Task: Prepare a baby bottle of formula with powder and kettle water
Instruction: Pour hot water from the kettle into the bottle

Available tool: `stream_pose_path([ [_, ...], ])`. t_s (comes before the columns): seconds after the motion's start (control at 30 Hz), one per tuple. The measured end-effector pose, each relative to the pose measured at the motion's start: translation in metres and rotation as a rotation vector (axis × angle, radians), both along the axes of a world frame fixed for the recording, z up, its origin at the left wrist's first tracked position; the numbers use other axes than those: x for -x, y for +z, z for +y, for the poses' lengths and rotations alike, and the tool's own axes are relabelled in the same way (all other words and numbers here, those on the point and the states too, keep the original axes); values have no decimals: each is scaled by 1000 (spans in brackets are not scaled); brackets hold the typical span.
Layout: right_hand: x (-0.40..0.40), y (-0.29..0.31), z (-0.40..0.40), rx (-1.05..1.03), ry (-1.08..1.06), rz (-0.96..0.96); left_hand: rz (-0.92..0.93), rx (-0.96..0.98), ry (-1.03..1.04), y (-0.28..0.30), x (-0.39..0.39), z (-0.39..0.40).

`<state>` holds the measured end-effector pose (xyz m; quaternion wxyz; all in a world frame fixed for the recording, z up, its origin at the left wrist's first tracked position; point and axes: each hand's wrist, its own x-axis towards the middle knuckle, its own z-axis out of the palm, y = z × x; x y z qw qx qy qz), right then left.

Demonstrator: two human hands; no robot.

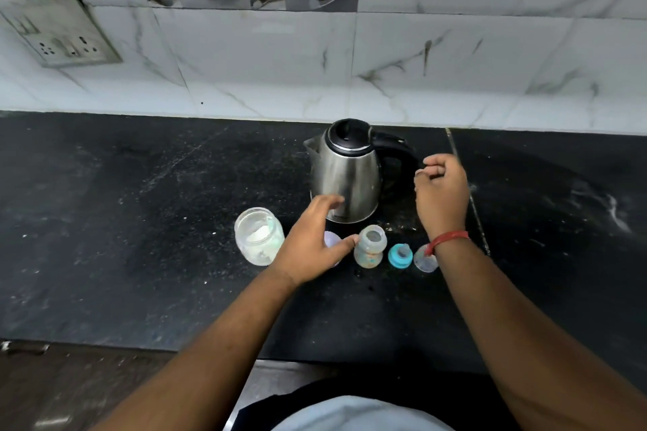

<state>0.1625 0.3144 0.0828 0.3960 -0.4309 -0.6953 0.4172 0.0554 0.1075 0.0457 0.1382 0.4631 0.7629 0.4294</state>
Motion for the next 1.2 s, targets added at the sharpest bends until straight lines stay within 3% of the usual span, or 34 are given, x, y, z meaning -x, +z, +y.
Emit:
stream_pose_path([
  [0.2, 6, -9, 30, 155, 238, -153, -164, 190, -41, -24, -11, 19],
  [0.4, 19, -13, 44, 212, 313, -168, -191, 298, -70, -34, -16, 32],
  [0.53, 26, -13, 50, 286, 333, -176, -182, 293, -105, -37, -23, 41],
  [0.83, 41, -7, 61, 241, 423, -322, -205, 211, -25, -37, -28, 41],
  [1.2, 40, -16, 36, 435, 360, 90, -281, -157, 154, -8, -6, 9],
])
